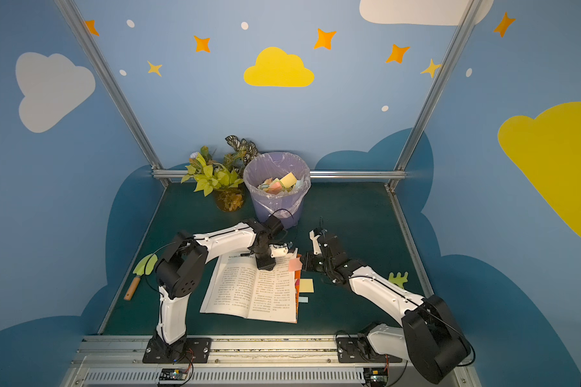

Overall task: Peel off the used sticky note
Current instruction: Tear off the note from the book, then place the note in the trash bin.

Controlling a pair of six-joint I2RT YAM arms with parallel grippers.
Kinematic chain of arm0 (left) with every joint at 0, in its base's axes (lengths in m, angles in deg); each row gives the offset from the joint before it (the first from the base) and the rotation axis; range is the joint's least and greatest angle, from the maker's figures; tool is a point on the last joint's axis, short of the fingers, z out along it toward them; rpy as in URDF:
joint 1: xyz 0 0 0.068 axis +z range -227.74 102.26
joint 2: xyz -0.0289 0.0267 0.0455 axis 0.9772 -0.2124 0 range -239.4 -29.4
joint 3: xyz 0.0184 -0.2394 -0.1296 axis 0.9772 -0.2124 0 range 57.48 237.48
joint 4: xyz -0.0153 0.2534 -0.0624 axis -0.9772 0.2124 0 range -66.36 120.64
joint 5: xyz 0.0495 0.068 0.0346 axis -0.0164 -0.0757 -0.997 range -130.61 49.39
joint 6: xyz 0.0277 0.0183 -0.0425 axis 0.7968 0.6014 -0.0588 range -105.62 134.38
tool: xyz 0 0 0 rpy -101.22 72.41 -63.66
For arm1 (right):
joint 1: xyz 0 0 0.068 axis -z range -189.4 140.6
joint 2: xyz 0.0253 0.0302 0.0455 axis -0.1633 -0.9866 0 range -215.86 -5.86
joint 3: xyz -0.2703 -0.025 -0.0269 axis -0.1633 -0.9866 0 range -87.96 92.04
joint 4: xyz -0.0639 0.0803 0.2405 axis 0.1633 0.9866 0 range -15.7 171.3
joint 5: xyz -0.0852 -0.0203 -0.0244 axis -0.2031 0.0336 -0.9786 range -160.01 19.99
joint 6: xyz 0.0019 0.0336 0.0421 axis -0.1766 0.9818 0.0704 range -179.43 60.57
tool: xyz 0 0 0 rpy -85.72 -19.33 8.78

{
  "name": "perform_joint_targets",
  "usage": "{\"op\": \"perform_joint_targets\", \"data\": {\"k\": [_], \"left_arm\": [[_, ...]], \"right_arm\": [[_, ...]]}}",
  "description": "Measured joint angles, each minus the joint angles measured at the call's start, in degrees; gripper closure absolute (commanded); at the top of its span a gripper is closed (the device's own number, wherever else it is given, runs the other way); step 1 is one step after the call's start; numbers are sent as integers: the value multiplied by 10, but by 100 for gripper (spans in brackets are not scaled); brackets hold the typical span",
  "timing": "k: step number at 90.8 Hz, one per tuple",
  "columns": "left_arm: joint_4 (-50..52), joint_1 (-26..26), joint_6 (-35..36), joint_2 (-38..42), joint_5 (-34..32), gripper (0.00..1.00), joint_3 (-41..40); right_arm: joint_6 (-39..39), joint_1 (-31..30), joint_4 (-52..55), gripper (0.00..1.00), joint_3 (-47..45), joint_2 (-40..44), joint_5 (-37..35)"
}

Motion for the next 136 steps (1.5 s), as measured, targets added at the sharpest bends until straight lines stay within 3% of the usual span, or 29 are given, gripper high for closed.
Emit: {"op": "perform_joint_targets", "data": {"k": [29, 54, 69, 82, 97, 110, 136], "left_arm": [[29, 20, 5, -4, 20, 67, 7], [44, 23, 5, 8, 33, 67, -2], [75, 29, -1, 64, 78, 66, -8], [81, 62, -12, 167, 154, 63, -17], [56, 168, -38, 291, 256, 55, -84], [9, 252, -76, 363, 307, 51, -174], [-87, 294, -123, 390, 362, 52, -300]], "right_arm": [[-15, -73, 58, 100, -1, 85, -85], [-17, -92, 136, 100, -13, 203, -141], [-15, -99, 201, 100, -8, 264, -170], [-9, -111, 266, 100, 21, 278, -191], [-7, -136, 341, 100, 90, 274, -216], [-14, -150, 399, 100, 172, 255, -229], [-68, -152, 457, 100, 440, 138, -264]]}}
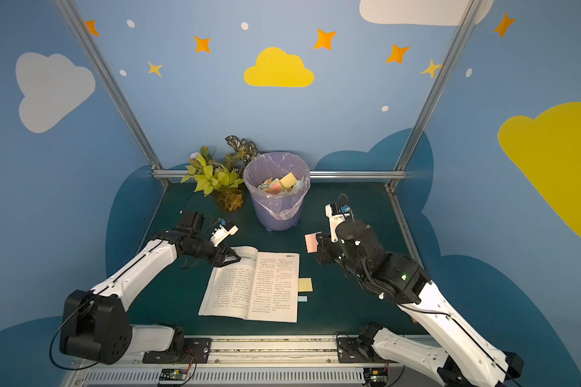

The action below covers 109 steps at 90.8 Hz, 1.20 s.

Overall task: Peel off the used sticky note
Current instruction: Place the note in the trash bin.

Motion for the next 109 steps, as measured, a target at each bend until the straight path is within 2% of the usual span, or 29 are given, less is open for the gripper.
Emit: {"op": "perform_joint_targets", "data": {"k": [13, 30, 51, 65, 109], "left_arm": [[-45, 0, -6, -1, 1, 52, -28], [-80, 0, -6, -1, 11, 52, -45], [-99, 0, 0, 0, 23, 52, -57], [-101, 0, 6, 0, 29, 53, -60], [-99, 0, 18, 21, 35, 53, -61]], "right_arm": [[-32, 19, 1, 100, 151, -101, 2], [-66, 80, 2, 100, 331, -268, 33], [-111, 123, 3, 100, 488, -441, 48], [-137, 133, 3, 100, 536, -507, 52], [-186, 160, -39, 100, 594, -651, 61]]}}
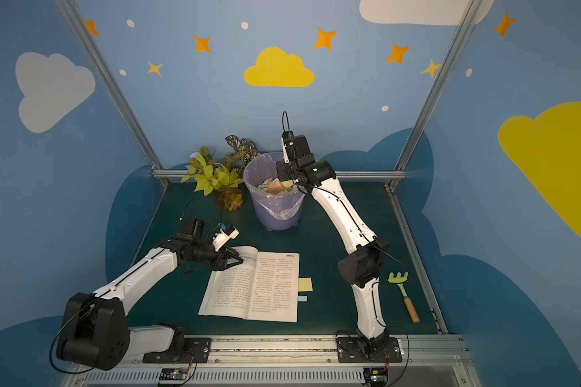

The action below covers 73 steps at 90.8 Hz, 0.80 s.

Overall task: Peel off the used sticky note
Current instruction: Place the note in the trash bin.

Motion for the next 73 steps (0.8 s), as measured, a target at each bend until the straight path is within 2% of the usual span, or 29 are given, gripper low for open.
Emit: {"op": "perform_joint_targets", "data": {"k": [25, 31, 39, 47, 68, 73], "left_arm": [[0, 0, 5, -4, 0, 53, 0], [2, 0, 6, -5, 0, 53, 0], [2, 0, 6, -5, 0, 53, 0], [2, 0, 6, -5, 0, 53, 0], [2, 0, 7, -5, 0, 53, 0], [2, 0, 7, -5, 0, 53, 0]], "right_arm": [[-23, 2, -5, 100, 10, -36, 0], [-27, 0, -5, 76, 10, -37, -3], [-31, -2, -6, 61, 11, -37, -6], [-41, -4, -9, 52, 11, -37, -10], [-58, -17, -9, 38, 16, -37, -32], [-64, -21, -9, 30, 19, -37, -38]]}}
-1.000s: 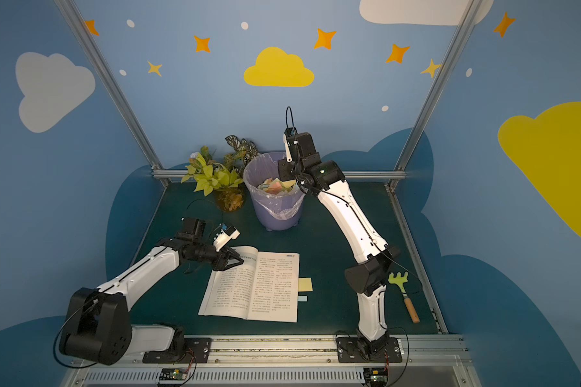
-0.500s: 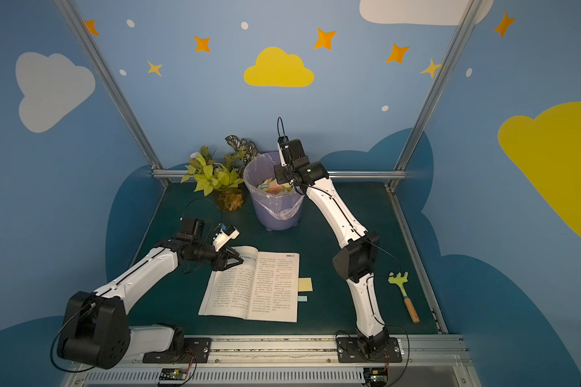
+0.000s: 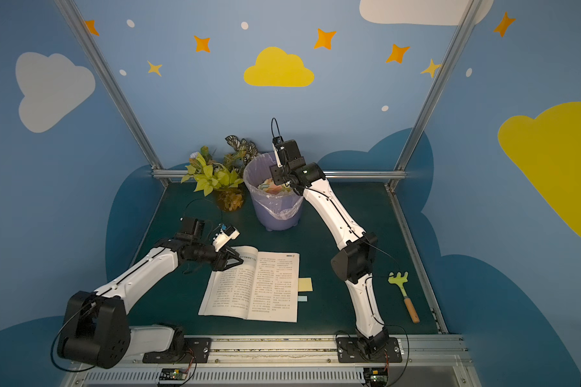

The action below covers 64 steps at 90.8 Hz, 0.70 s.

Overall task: Peel off the used sticky note
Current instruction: Place the note in the trash bin.

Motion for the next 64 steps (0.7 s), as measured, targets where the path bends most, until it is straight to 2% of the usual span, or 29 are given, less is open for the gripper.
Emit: {"op": "perform_joint_targets", "data": {"k": [15, 23, 37, 64], "left_arm": [[0, 0, 1, 0, 0, 53, 0], [0, 0, 2, 0, 0, 53, 0], [0, 0, 2, 0, 0, 53, 0], [0, 0, 2, -3, -1, 53, 0]], "right_arm": [[-11, -14, 2, 9, 1, 0, -9], [-17, -23, 9, 5, 1, 0, -16], [-43, -43, 27, 2, 1, 1, -79], [-10, -10, 104, 2, 1, 7, -104]]}}
